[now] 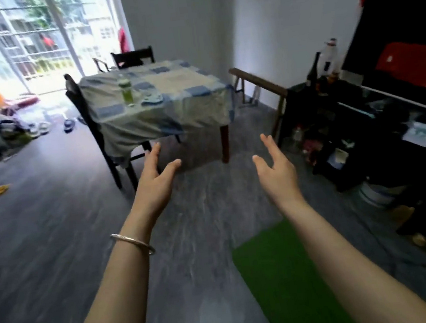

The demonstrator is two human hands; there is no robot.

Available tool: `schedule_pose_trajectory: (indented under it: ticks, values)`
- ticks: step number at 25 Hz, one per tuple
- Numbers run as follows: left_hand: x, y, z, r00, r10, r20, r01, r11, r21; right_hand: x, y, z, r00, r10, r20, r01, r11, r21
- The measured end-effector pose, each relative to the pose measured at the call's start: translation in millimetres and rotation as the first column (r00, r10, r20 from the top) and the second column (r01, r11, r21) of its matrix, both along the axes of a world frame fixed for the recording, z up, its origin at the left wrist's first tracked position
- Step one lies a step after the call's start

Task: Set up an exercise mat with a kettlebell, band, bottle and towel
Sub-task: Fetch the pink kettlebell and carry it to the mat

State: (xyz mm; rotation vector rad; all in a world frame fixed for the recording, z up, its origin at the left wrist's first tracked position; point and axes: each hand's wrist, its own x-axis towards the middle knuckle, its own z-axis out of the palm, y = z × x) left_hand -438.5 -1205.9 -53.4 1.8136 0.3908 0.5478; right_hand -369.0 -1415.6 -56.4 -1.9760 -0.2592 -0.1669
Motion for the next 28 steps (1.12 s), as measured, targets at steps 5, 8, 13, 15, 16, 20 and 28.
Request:
schedule_pose_trajectory:
  ticks: [5,8,13,15,16,20,28]
  values:
    - [-12.0,130.9,21.6,0.982,0.191,0.005,-0.191,0.982,0.011,25.7,150.6,9.5,0.983,0.184,0.011,-0.184,0.981,0.061]
    - [-19.4,207.5,21.4,0.952,0.305,-0.020,-0.305,0.952,0.019,39.5,242.3,11.8,0.949,0.315,0.011,-0.315,0.947,0.059]
    - [-5.7,312.3,2.7,0.886,0.463,-0.023,-0.463,0.886,0.019,77.4,374.5,7.6,0.879,0.476,0.035,-0.477,0.875,0.077]
    - [11.9,353.9,-4.1,0.853,0.522,-0.012,-0.522,0.853,0.023,102.7,429.4,2.2,0.843,0.536,0.047,-0.538,0.839,0.085]
    - [21.8,375.6,-6.6,0.835,0.551,-0.012,-0.550,0.835,0.015,116.0,456.6,0.5,0.828,0.559,0.048,-0.561,0.823,0.084]
    - [65.4,456.8,0.3,0.777,0.629,0.008,-0.629,0.777,-0.026,174.2,549.5,5.0,0.764,0.644,0.033,-0.643,0.759,0.102]
    - [119.0,612.0,-15.6,0.608,0.791,-0.075,-0.792,0.597,-0.125,263.4,745.6,8.9,0.650,0.759,-0.033,-0.753,0.649,0.106]
